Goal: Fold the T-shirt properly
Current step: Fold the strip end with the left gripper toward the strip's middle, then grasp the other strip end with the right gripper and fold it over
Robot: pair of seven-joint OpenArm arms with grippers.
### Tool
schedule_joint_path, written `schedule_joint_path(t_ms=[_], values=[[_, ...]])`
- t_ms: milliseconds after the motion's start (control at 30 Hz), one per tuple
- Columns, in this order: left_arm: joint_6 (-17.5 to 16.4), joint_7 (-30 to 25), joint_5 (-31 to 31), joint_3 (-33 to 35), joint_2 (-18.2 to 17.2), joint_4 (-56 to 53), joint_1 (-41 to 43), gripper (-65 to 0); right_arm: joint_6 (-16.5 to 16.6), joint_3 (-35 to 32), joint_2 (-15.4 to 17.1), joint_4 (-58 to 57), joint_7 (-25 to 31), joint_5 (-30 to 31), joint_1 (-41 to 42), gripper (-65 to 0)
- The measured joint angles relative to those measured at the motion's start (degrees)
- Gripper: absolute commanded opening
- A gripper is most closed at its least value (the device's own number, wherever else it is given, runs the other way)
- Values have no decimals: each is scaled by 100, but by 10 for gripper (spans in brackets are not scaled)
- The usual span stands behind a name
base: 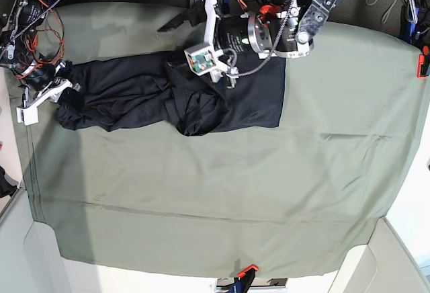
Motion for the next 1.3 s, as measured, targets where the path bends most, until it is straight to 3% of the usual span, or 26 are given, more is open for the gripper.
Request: schedule_joint_path(t_ms=[100,167,267,500,567,667,733,867,1000,1133,1300], values=[[-24,74,267,802,17,0,-55,-238,0,0,0,0,4,13,4,-650],[-17,37,317,940,28,2,-240,-238,-2,0,-15,0,7,28,-4,-650],[-20,-315,195,911,17,4,-380,-238,-2,0,-15,0,-17,15,-4,-650],[-20,-256,-7,564,15,39,-317,-239,-2,0,-15,0,-79,142,-7,-650],[-9,-243,-144,221,17,216,-313,-291,2,0,-15,2,-149,422,-7,-650],[-28,-256,-293,-479,22,468,-297,-469,50,0,-33,164,-529,796,-9,-650],[-24,-136,-254,-1084,17,487,-264,-538,83,0,-70,450,-761,1126,-11,-650],[-24,7,-240,-2245,17,481,-236,-543,179,-17,-339,1224,-1029,1554,-9,-650],[-26,66,-280,-3246,-2,424,-160,-543,188,-503,-632,1919,-1082,1528,-28,-650],[-26,87,-686,-4140,-332,306,271,-543,186,-1534,-1211,2247,-999,1259,-39,-650],[-24,101,-1086,-4979,-588,249,688,-543,166,-2997,-1834,2251,-435,481,-33,-650]])
